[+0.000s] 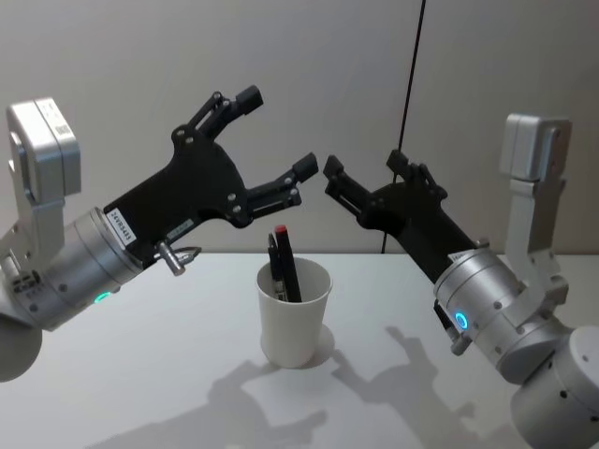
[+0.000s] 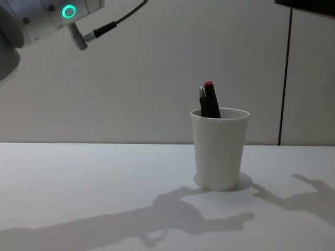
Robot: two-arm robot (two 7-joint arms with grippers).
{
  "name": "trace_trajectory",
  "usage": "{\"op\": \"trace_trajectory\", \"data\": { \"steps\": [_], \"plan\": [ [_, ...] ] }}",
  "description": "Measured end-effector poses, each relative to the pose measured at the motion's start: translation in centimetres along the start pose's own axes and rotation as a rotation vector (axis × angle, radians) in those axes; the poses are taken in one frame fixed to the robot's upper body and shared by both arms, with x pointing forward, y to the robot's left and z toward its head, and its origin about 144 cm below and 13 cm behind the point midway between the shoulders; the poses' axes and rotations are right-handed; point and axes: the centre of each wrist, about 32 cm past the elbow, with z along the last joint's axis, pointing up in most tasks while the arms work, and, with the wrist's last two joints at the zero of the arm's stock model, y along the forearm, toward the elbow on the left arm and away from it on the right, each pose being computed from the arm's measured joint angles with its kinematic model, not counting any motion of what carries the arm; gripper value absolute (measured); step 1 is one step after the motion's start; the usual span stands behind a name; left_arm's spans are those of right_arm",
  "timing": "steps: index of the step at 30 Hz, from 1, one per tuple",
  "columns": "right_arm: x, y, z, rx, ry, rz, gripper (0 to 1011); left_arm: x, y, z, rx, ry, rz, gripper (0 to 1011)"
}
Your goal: Place the pen into the pen holder.
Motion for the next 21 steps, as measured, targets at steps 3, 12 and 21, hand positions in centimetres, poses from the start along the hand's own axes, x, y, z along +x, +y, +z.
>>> {"op": "trace_trajectory", "data": {
  "steps": [3,12,21],
  "plan": [
    [0.2,-0.4,-0.6,-0.007,-0.008,-0.01,1001,-0.3,0.3,-0.2,0.02,0.006,0.02,1003],
    [1.0,-2.5,-3.5,-0.05,-0.055,-0.051,1001,-1.9,1.6,-1.2,0.121,0.03,0.119,1003],
    [1.6,-4.7,-6.0,-0.093,-0.102,-0.081,1001,-3.5,2.9,-2.0,0.221,0.043,0.214,1003]
  ]
}}
